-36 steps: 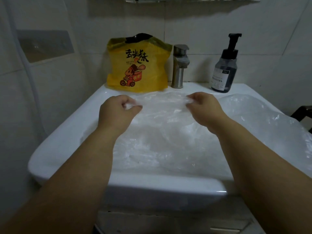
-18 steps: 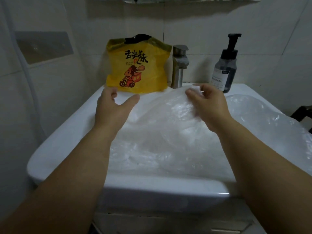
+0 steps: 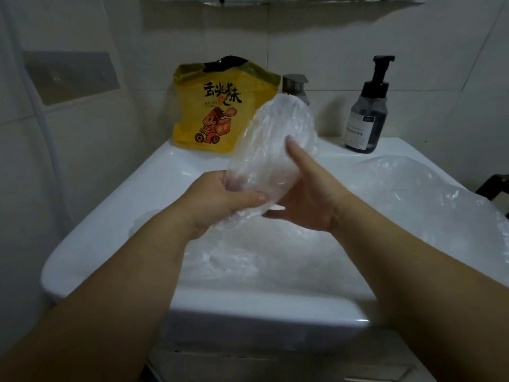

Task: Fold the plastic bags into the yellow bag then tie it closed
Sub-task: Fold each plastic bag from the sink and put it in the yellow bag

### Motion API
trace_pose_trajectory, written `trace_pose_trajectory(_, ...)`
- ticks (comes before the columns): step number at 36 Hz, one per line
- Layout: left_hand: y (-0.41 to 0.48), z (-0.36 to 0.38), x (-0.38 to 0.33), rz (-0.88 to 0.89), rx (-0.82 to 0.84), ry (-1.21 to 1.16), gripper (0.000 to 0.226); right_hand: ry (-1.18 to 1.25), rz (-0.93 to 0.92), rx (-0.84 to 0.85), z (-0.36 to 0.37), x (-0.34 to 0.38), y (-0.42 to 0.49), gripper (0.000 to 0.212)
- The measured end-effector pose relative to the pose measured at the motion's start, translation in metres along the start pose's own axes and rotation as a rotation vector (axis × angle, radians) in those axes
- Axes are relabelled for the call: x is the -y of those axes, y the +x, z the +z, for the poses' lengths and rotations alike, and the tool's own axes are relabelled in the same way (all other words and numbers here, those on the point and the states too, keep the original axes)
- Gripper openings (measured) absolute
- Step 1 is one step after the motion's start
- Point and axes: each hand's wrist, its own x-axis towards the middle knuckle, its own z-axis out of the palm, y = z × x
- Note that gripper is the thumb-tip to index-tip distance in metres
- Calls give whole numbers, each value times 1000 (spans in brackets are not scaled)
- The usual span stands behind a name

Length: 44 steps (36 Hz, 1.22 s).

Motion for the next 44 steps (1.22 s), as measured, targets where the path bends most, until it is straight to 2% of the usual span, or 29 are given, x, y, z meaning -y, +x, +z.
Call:
trace_pose_trajectory(2,-2,3,-1,-4,2,31,24,13,-117,-89,5,-1,5,46)
trace_pose_trajectory(4,-2,6,-2,-14,18,-2,30,31,-196,-213,0,0,10,30)
trace_pose_trajectory(6,-4,7,-6,-38,72,-121,34,37,-218,-228,-4,2,10,34)
trace_pose_trajectory(9,-3,5,-6,-77,104,-177,31,104,-213,-116,-5,5,6,43)
trace_pose_trajectory(12,-2,7,-5,-60,58,-154,14,154,-213,58,-6,8,1,71)
trace_pose_trajectory(14,0,7,-4,4,2,-209,7,55,-137,112,-3,4,3,83)
trace_pose_trajectory(15,1,7,-4,32,-15,-231,6,-39,-78,103,-1,0,4,82)
trace_pose_trajectory(17,2,6,-4,46,-3,-277,12,-232,-3,90,5,-8,7,61)
trace_pose_trajectory(19,1,7,-3,25,43,-325,20,-287,-28,50,11,-13,9,47)
trace_pose_trajectory(24,-4,10,-8,-71,187,-208,23,-16,-127,-23,9,-4,11,57)
trace_pose_trajectory(27,-6,12,-9,-76,177,-143,8,-99,-88,35,9,-8,10,64)
trace_pose_trajectory(29,-6,11,-8,-65,157,-135,14,-181,-35,79,11,-13,9,65)
trace_pose_trajectory(33,-8,7,-6,-101,252,-18,11,-139,0,69,9,-8,9,57)
trace_pose_trajectory(37,-10,5,-1,-163,386,293,9,57,-82,-35,-10,12,5,26)
trace_pose_trajectory(42,-10,2,-1,-201,412,297,17,203,-124,-142,-19,22,0,30)
trace_pose_trajectory(44,-10,5,-2,-182,410,235,32,175,-124,-125,-16,21,0,33)
